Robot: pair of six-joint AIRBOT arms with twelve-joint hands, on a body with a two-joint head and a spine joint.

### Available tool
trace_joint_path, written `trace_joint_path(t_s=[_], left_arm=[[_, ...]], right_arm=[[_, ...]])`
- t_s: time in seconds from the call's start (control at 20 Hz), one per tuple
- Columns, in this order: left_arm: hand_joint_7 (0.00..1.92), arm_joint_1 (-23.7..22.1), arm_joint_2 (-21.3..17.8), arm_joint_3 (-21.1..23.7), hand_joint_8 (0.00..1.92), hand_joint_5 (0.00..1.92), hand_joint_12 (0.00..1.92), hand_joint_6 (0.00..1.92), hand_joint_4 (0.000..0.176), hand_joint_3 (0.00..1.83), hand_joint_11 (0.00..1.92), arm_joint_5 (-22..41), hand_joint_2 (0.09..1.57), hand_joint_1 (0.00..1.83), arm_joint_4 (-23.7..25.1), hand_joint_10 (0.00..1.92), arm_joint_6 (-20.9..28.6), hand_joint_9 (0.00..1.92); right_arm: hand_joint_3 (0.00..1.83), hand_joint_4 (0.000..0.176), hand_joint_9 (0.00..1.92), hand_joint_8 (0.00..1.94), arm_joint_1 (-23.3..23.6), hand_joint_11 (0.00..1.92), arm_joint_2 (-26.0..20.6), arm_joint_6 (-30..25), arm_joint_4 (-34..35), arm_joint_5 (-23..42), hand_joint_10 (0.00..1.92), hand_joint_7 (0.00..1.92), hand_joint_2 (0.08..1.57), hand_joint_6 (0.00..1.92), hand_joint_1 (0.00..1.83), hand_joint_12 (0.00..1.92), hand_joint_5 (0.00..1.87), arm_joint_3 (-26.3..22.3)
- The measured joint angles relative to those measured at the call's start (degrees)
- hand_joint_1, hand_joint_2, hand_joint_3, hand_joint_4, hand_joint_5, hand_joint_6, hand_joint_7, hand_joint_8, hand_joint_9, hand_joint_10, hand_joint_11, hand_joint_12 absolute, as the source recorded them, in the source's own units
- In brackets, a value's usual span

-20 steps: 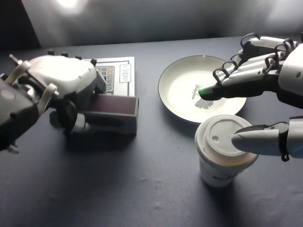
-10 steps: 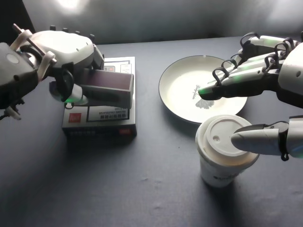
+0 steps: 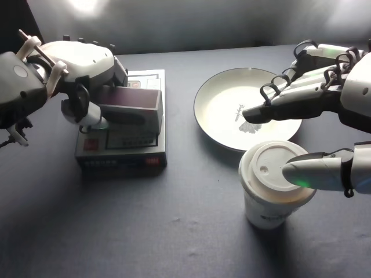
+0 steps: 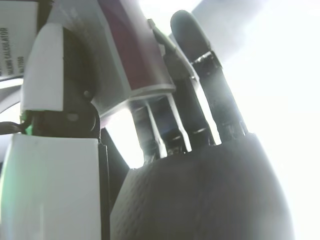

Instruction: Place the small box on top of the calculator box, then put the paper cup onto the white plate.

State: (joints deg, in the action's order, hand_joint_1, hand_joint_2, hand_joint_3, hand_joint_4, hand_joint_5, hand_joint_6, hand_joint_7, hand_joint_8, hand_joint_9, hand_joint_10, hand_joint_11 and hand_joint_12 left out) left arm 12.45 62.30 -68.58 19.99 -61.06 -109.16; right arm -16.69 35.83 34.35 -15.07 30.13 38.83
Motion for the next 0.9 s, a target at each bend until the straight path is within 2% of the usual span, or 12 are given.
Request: trace_joint_path(t_s=[0.05, 0.1, 0.15, 0.2, 0.4, 0.55, 0.65, 0.7, 0.75, 0.8, 0.85, 0.9], left_arm=[[0.99, 0.1, 0.1, -0.1, 1.01, 0.75, 1.04, 1.28, 0.0, 0.0, 0.4, 0.1, 1.17, 1.24, 0.0, 0.73, 0.0, 0.8], [0.86, 0.1, 0.1, 0.0, 0.48, 0.72, 1.0, 0.52, 0.0, 0.0, 0.35, 0.1, 1.12, 1.24, 0.0, 0.42, 0.2, 0.8], [0.88, 0.1, 0.1, -0.1, 0.18, 0.78, 0.94, 0.18, 0.0, 0.0, 0.37, 0.1, 1.08, 1.22, 0.0, 0.24, 0.3, 0.82], [0.91, 0.1, 0.1, -0.1, 0.06, 0.82, 0.92, 0.06, 0.0, 0.0, 0.36, 0.2, 1.07, 1.2, 0.0, 0.13, 0.3, 0.84], [0.63, 0.1, 0.1, 0.0, 0.0, 0.58, 1.03, 0.0, 0.0, 0.0, 0.05, 0.2, 1.12, 0.94, -0.1, 0.0, 0.6, 0.58], [0.37, 0.1, 0.1, 0.2, 0.0, 0.32, 0.76, 0.0, 0.0, 0.0, 0.0, 0.4, 1.14, 0.65, -0.7, 0.0, 0.6, 0.34], [0.27, 0.1, -0.1, 1.2, 0.0, 0.2, 0.55, 0.0, 0.0, 0.0, 0.0, 1.0, 1.08, 0.55, -1.0, 0.0, 0.6, 0.25], [0.22, 0.1, -0.1, 1.6, 0.0, 0.15, 0.46, 0.0, 0.0, 0.0, 0.0, 1.1, 1.03, 0.56, -1.1, 0.0, 0.6, 0.22], [0.16, 0.1, -0.2, 1.9, 0.0, 0.1, 0.4, 0.0, 0.0, 0.0, 0.0, 1.2, 0.99, 0.52, -1.1, 0.0, 0.6, 0.16], [0.15, 0.1, -0.8, 2.6, 0.0, 0.08, 0.37, 0.0, 0.0, 0.0, 0.0, 1.6, 0.99, 0.43, -1.2, 0.0, 0.6, 0.14], [0.1, 0.0, -1.7, 3.4, 0.0, 0.05, 0.28, 0.0, 0.0, 0.0, 0.0, 2.0, 0.98, 0.36, -1.2, 0.0, 0.5, 0.09], [0.09, -0.2, -2.5, 4.3, 0.0, 0.05, 0.21, 0.0, 0.0, 0.0, 0.0, 2.4, 0.98, 0.35, -1.1, 0.0, 0.6, 0.07]], right_arm=[[0.0, 0.0, 0.49, 0.01, 0.0, 0.0, 0.0, 0.0, 0.0, 0.0, 0.01, 0.54, 1.23, 0.01, 0.33, 1.12, 0.51, 0.0], [0.0, 0.0, 0.5, 0.01, 0.0, 0.0, 0.0, 0.0, 0.0, 0.0, 0.01, 0.55, 1.23, 0.01, 0.35, 1.14, 0.52, 0.0], [0.0, 0.0, 0.51, 0.01, 0.0, 0.0, 0.0, 0.0, 0.0, 0.0, 0.01, 0.56, 1.23, 0.01, 0.35, 1.15, 0.53, 0.0], [0.0, 0.0, 0.51, 0.0, 0.0, 0.0, 0.0, 0.0, 0.0, 0.0, 0.01, 0.55, 1.23, 0.0, 0.33, 1.14, 0.52, 0.0], [0.0, 0.0, 0.51, 0.01, 0.0, 0.0, 0.9, 0.0, 0.0, 0.0, 0.01, 0.54, 1.22, 0.0, 0.35, 1.15, 0.51, 0.0], [0.0, 0.0, 0.48, 0.0, 0.0, 0.0, 2.2, 0.0, 0.0, 0.0, 0.0, 0.51, 1.23, 0.0, 0.34, 1.07, 0.48, 0.6], [0.0, 0.0, 0.43, 0.0, 0.0, 0.0, 3.7, 0.0, 0.0, 0.0, 0.0, 0.45, 1.21, 0.0, 0.29, 1.0, 0.42, 1.9], [0.0, 0.0, 0.37, 0.0, 0.0, 0.0, 4.2, 0.0, 0.0, 0.0, 0.0, 0.39, 1.15, 0.0, 0.33, 0.91, 0.37, 2.3], [0.0, 0.0, 0.14, 0.01, 0.0, 0.0, 4.5, 0.0, 0.1, 0.0, 0.0, 0.18, 1.12, 0.0, 0.28, 0.41, 0.17, 2.6], [0.0, 0.0, 0.08, 0.0, -0.1, 0.0, 4.9, 0.0, 0.0, 0.0, 0.0, 0.12, 1.07, 0.0, 0.33, 0.2, 0.11, 3.0], [0.0, 0.0, 0.01, 0.0, -0.6, 0.0, 5.8, 0.0, 0.1, 0.3, 0.0, 0.05, 0.98, 0.0, 0.47, 0.04, 0.05, 3.7], [0.0, 0.0, 0.0, 0.0, -1.0, 0.0, 6.8, 0.0, 0.2, 0.4, 0.0, 0.02, 0.92, 0.0, 0.56, 0.01, 0.04, 4.5]])
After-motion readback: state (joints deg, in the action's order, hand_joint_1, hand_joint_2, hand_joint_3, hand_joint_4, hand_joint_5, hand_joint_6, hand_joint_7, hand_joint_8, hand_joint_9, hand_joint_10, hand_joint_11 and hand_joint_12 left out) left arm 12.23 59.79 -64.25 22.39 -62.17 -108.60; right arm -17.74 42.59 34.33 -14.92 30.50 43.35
